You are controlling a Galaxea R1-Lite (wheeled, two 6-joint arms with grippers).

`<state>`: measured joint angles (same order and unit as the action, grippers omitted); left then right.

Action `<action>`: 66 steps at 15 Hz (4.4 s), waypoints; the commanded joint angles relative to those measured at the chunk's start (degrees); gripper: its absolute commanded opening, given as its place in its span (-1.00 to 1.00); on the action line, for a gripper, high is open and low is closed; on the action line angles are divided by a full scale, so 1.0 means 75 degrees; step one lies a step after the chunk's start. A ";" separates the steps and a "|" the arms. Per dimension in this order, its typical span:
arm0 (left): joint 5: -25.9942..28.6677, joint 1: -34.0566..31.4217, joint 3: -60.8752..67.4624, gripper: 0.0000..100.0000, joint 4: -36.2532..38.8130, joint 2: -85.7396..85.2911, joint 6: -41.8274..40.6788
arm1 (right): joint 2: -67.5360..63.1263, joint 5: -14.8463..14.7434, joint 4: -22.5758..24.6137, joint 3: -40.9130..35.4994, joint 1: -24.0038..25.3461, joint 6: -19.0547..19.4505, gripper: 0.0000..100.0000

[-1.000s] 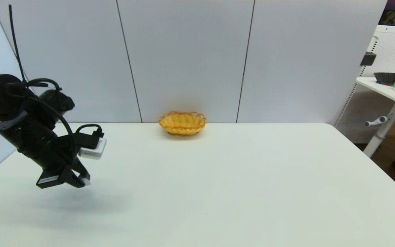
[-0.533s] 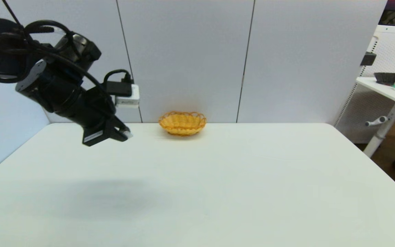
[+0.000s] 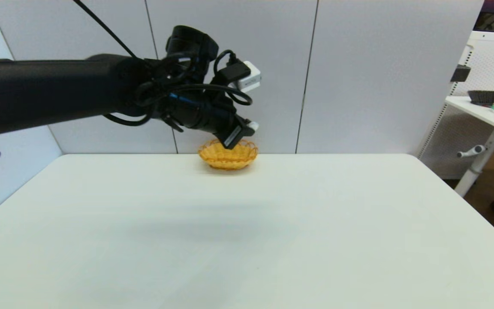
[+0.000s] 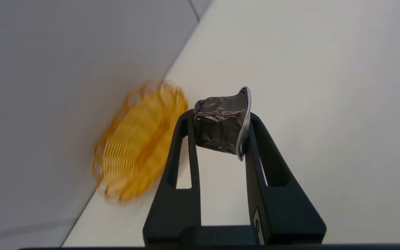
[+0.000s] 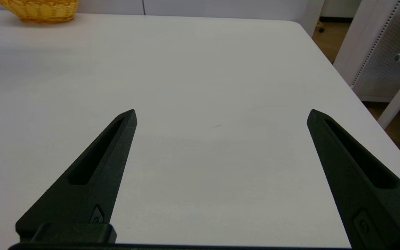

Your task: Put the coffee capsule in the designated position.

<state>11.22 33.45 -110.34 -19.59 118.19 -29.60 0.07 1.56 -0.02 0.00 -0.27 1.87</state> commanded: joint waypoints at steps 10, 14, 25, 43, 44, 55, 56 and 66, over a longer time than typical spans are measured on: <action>-0.0816 0.0380 -0.0394 -1.00 0.5682 0.3812 0.2493 | -0.0010 0.0003 0.0003 0.0000 0.0001 0.0009 1.00; -0.1156 0.0216 -0.0394 -1.00 0.5706 0.3941 0.2517 | -0.0010 0.0003 0.0003 0.0000 0.0001 -0.0003 1.00; -0.1191 0.0145 -0.0394 1.00 0.5729 0.4046 0.2927 | -0.0010 0.0003 0.0003 0.0000 0.0001 0.0009 1.00; -0.2960 -0.0335 -0.0382 1.00 0.0233 -0.2493 0.2552 | -0.0010 0.0003 0.0003 0.0000 0.0001 0.0009 1.00; -0.3300 -0.0394 -0.0382 1.00 -0.0294 -0.3044 0.2458 | -0.0010 0.0003 0.0003 0.0000 0.0001 0.0009 1.00; -0.3909 -0.2210 0.2161 1.00 -0.3212 -0.7801 0.2072 | -0.0010 0.0003 0.0003 0.0000 0.0001 0.0009 1.00; -0.3898 -0.2351 0.2700 1.00 -0.3083 -0.8188 0.2072 | -0.0010 0.0003 0.0003 0.0000 0.0001 0.0009 1.00; -0.2597 -0.4261 1.1149 1.00 0.1475 -1.2758 0.2786 | -0.0010 0.0003 0.0003 0.0000 0.0001 0.0009 1.00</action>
<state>-15.92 9.64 -42.80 -18.85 35.83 -9.67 0.07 1.54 -0.02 0.00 -0.27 1.90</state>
